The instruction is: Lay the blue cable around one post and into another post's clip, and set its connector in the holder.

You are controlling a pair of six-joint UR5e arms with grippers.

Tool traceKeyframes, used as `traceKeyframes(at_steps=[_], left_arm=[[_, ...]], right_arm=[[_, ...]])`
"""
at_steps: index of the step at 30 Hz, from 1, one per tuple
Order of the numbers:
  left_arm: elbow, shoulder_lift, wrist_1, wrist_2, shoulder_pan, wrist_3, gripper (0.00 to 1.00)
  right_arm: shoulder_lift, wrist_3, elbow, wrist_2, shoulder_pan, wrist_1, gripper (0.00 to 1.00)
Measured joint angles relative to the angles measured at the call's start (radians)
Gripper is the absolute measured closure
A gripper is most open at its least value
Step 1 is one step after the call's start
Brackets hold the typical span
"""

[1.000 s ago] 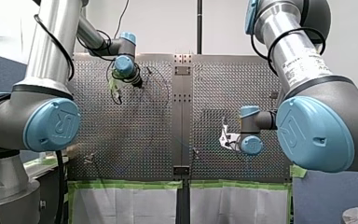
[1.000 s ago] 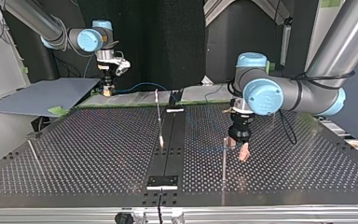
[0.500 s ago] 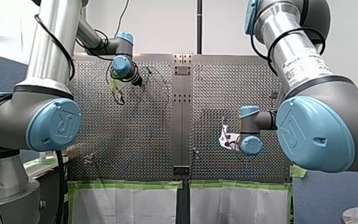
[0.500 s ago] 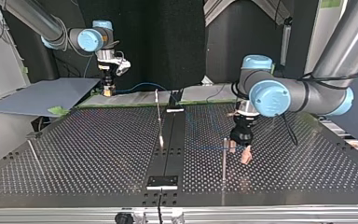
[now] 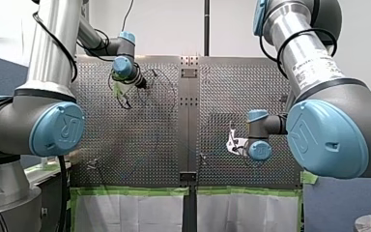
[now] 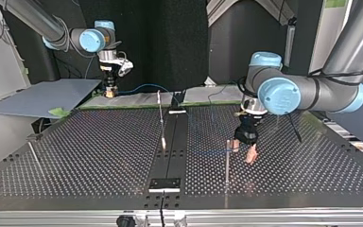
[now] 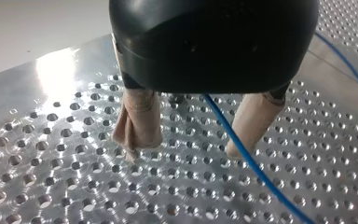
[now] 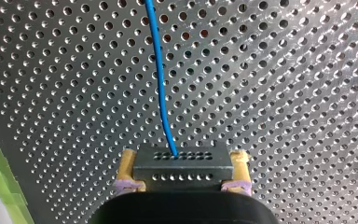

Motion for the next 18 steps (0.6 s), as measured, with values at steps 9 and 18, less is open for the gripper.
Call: traceKeyframes(at_steps=[9, 18], left_arm=[[-0.02, 0.045, -0.006, -0.012, 0.019, -0.083, 0.0], [-0.021, 0.051, -0.021, -0.023, 0.029, -0.163, 0.0]], right_arm=[[0.0, 0.0, 0.0, 0.0, 0.003, 0.002, 0.67], [0.0, 0.001, 0.0, 0.0, 0.006, 0.003, 0.67]])
